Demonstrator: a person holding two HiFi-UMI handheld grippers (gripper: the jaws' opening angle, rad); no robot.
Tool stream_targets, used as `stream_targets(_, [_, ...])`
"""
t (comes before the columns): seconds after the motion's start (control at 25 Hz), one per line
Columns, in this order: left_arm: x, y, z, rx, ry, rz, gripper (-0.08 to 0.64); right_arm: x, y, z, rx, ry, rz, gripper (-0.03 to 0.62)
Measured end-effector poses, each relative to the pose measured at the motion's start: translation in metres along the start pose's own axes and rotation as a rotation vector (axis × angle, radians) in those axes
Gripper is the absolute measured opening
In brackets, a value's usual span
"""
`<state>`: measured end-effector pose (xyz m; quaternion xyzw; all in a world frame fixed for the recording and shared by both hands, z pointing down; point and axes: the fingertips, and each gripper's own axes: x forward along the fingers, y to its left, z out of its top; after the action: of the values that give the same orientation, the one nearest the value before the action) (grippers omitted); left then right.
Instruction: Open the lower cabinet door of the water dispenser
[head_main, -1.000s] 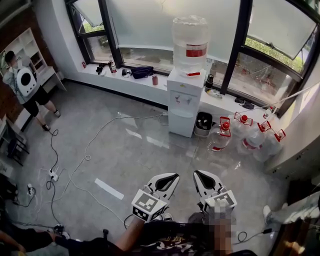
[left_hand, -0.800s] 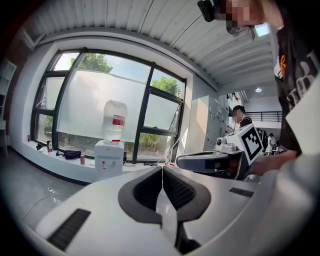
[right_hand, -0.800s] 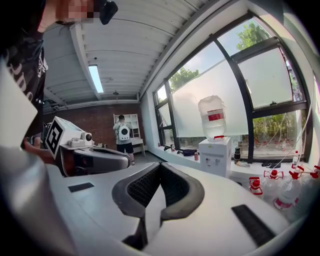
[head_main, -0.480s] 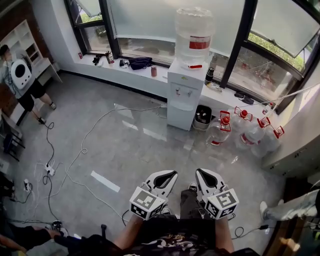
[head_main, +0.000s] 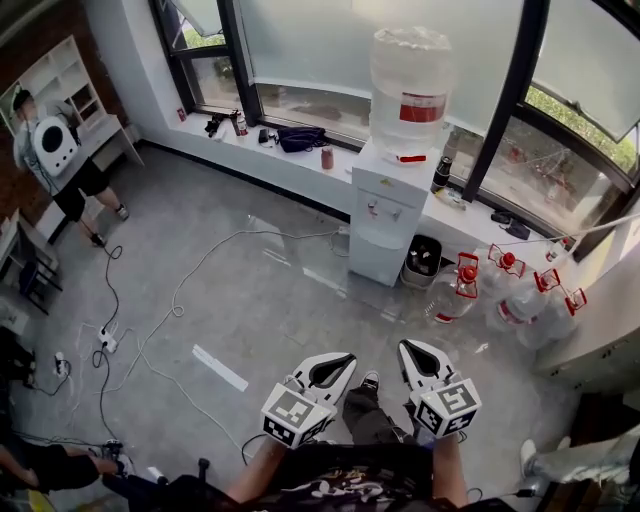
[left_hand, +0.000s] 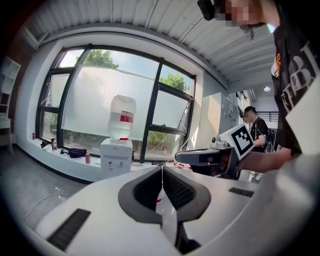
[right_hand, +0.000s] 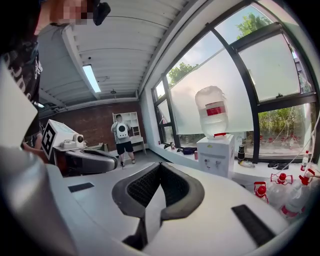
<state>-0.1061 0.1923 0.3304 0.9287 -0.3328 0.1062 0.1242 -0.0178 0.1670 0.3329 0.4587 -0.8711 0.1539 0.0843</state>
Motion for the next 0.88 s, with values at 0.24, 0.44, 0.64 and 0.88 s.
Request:
stream_targets(0.24, [0.063,0.053,0.037,-0.014,-0.012,0.054,0.020,0.054,-0.066,0.055,-0.028,-0.027,0.036,0.014])
stream_targets(0.44, [0.124,0.077,0.061,0.047,0.002,0.053,0.020,0.086,-0.126,0.059,-0.016,-0.022,0.042,0.014])
stream_targets(0.64, [0.165,0.095,0.061,0.091,0.062,0.063,0.020,0.106,-0.160,0.055,0.019,-0.011,0.048,0.014])
stream_targets(0.88, [0.197,0.109,0.058,0.088,0.095,0.031,0.020,0.118,-0.188,0.042,0.064,0.019,0.025,0.014])
